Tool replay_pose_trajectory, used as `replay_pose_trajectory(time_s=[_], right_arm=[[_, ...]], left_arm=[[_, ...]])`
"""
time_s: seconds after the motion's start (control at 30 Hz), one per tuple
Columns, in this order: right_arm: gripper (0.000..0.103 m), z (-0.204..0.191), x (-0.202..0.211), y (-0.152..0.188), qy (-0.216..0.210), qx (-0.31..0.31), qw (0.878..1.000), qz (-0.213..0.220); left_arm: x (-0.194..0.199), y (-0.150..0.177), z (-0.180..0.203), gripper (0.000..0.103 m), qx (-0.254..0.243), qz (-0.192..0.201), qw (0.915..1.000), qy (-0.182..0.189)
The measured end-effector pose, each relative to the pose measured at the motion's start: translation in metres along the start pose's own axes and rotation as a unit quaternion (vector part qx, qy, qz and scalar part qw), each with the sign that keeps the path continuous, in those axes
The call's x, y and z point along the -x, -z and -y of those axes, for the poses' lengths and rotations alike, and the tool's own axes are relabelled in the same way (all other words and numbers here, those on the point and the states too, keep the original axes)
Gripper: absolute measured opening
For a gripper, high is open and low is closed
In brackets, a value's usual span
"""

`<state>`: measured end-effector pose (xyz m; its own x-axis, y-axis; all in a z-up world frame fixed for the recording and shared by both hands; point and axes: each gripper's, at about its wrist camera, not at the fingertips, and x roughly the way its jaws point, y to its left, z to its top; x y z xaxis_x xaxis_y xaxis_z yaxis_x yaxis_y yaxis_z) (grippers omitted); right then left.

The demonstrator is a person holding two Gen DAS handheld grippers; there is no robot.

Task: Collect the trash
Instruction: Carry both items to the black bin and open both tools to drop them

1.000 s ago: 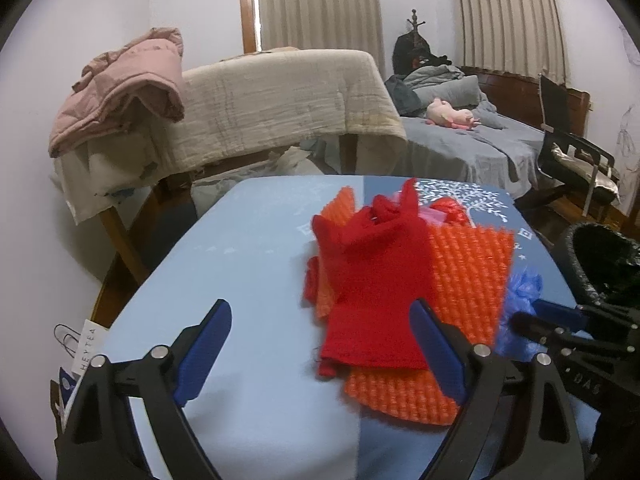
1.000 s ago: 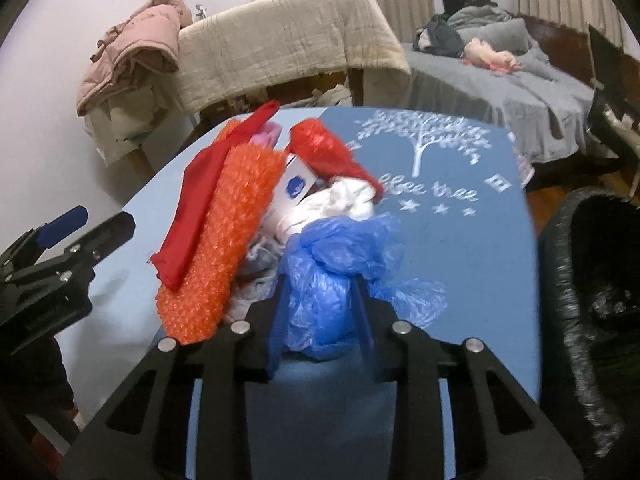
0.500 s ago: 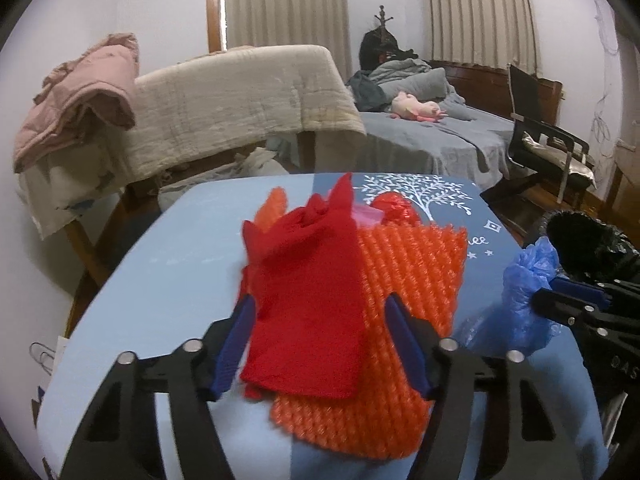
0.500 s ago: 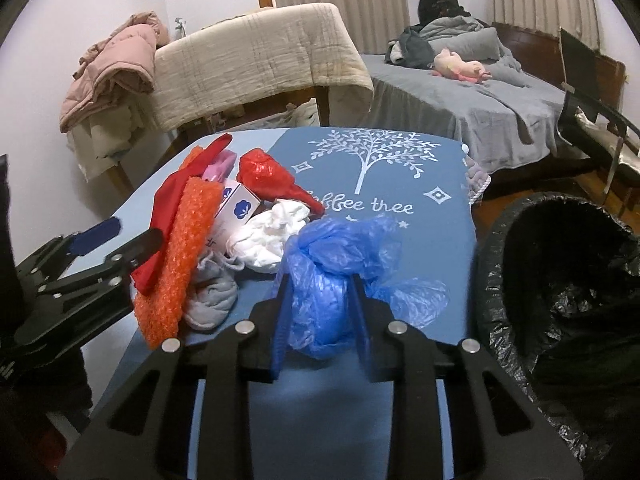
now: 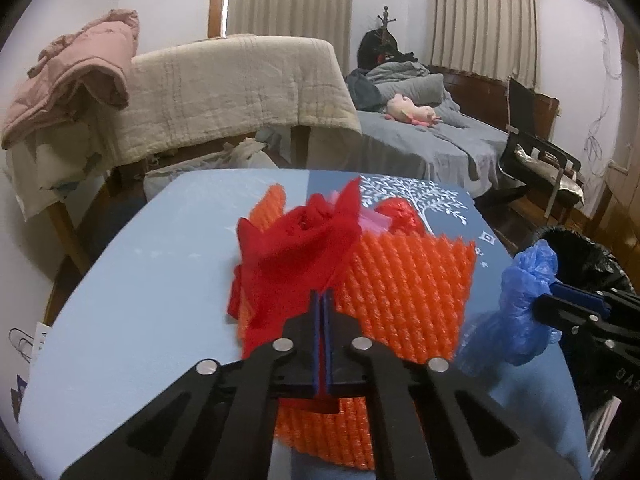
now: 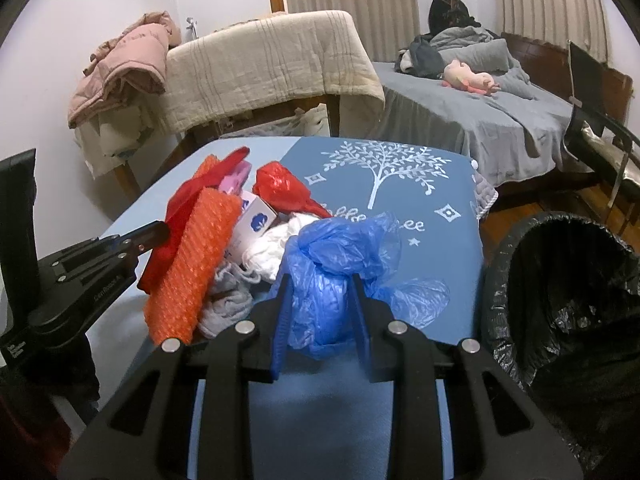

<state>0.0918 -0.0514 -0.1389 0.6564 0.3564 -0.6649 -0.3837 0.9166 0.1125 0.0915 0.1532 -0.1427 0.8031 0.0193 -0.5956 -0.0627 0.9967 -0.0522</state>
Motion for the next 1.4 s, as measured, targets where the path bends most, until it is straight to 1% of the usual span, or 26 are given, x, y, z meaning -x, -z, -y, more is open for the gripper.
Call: replay_pose_trajectory(time_s=[0.17,0.33,0.53,0.73,0.9,1.07,1.2,1.33,1.4], right_arm=[[0.027,0.0,0.008,-0.007,0.0,-0.006,1.0,0.01],[0.027,0.001,0.021,-0.019,-0.002,-0.007,0.999,0.031],[0.027,0.007,0.037,-0.037,-0.002,-0.009,0.998,0.055],[0.027,0.025,0.055,-0.052,0.005,-0.017,0.997,0.077],[0.027,0.051,0.075,-0.062,0.022,-0.032,0.995,0.096],[0.027,0.086,0.1,-0.061,0.057,-0.046,0.991,0.113],[0.027,0.114,0.116,-0.057,0.087,-0.057,0.987,0.119],[0.027,0.149,0.129,-0.047,0.12,-0.076,0.982,0.121],[0.027,0.166,0.133,-0.04,0.136,-0.086,0.98,0.118]], left_arm=[[0.014,-0.004,-0.003,0.001,0.008,0.011,0.9999,-0.002],[0.036,-0.021,-0.002,0.001,0.019,0.036,0.9991,0.009],[0.055,-0.051,0.009,0.001,0.028,0.066,0.9967,0.038],[0.069,-0.076,0.03,0.001,0.026,0.089,0.9929,0.075],[0.077,-0.096,0.061,0.001,0.011,0.105,0.9879,0.114],[0.079,-0.108,0.101,0.001,-0.009,0.11,0.9808,0.161],[0.077,-0.117,0.142,0.001,-0.025,0.108,0.973,0.202],[0.069,-0.115,0.182,0.001,-0.045,0.101,0.9672,0.229],[0.06,-0.114,0.205,0.001,-0.055,0.091,0.964,0.244]])
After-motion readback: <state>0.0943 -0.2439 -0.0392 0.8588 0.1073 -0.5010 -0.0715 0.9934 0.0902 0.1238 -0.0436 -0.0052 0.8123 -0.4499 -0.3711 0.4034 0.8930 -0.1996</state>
